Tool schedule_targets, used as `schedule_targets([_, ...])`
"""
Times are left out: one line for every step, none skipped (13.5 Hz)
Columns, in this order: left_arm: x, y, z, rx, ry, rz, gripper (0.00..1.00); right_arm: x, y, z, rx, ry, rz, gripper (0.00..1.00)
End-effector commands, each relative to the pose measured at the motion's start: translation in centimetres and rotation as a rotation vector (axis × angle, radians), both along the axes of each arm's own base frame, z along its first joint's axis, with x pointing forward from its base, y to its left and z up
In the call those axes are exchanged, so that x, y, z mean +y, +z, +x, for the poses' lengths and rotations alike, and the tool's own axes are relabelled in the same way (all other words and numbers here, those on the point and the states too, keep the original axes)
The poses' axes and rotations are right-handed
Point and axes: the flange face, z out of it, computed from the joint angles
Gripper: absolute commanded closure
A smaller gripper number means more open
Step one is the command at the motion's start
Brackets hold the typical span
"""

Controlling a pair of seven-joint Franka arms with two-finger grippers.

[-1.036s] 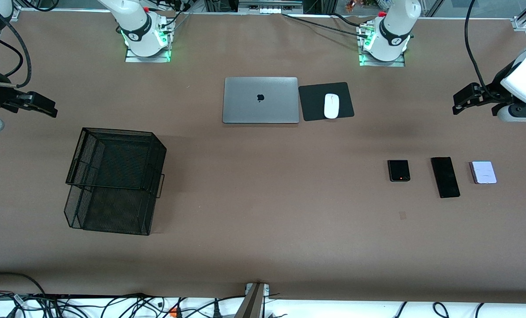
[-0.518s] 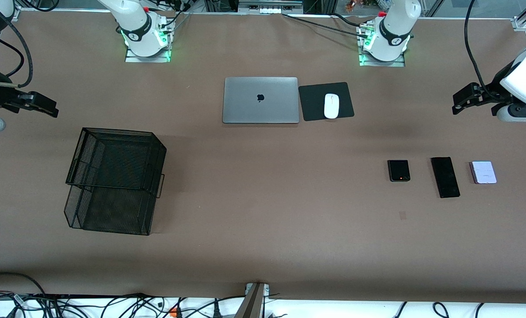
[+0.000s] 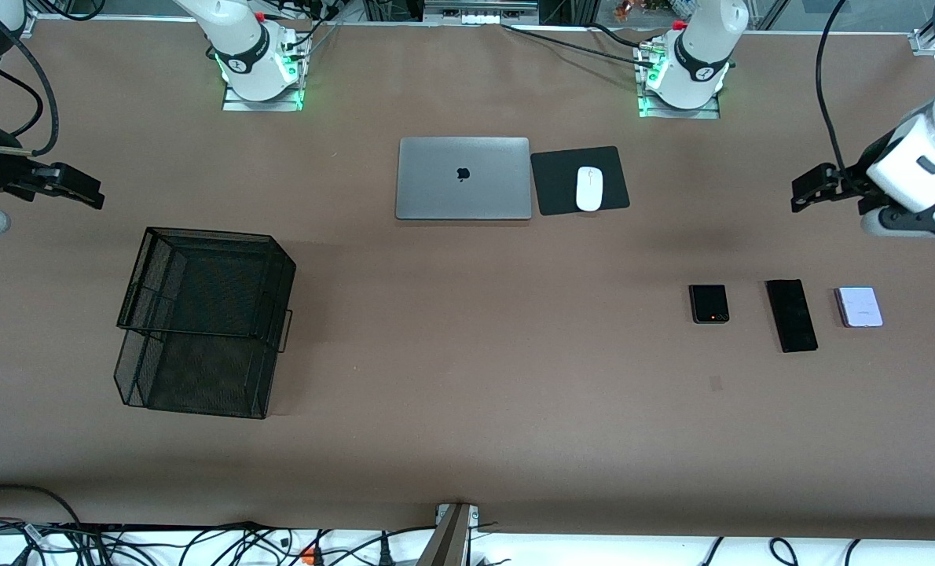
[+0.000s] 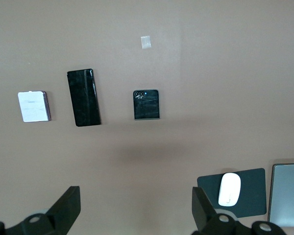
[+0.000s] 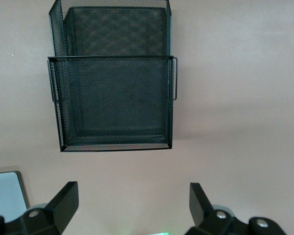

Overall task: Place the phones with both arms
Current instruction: 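Move the left gripper toward the small black flip phone, then lower the left gripper and grasp the black flip phone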

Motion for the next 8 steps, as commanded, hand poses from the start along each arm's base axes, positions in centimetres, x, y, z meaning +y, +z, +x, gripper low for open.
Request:
schedule_targets([-0.4,-0.2,0.8,0.015,-0.025,-0.018,0.0,0.5,0.4,-0.2,0.002,-0.007,0.02,0.0])
schedule_targets([-0.4,-2.2,1.4,0.052,-0.024,-0.019,0.0,0.5,0.4,-0.2,0.0,-0.007,0.024,0.0])
schedule_targets([-0.7,-4.6,2.0,0.09,-0.031,-0.014,0.0,0.5,0.4,-0.2,0.002,-0.008,0.026,0.0])
schedule_targets([-0.9,-7.2,3.0,0.116,-0.034,-0.017,0.0,0.6,0.4,-0.2,0.002,-0.008,0.029,0.0])
schedule_targets([-1.1,-9.8,3.9,0.118,-0.039,-0.015,0.0,0.6,0.5,-0.2,0.0,-0.008,0.034,0.0])
schedule_targets([-1.2,-12.8,4.4,0.111,-0.039,-0.017,0.0,0.5,0.5,-0.2,0.0,-0.01,0.034,0.0])
schedule_targets([-1.3,-15.6,4.3,0.08,-0.04,-0.018,0.0,0.5,0.4,-0.2,0.002,-0.01,0.034,0.0])
schedule_targets([-1.4,-18.2,4.0,0.036,-0.041,-0.019,0.0,0.5,0.4,-0.2,0.003,-0.01,0.034,0.0])
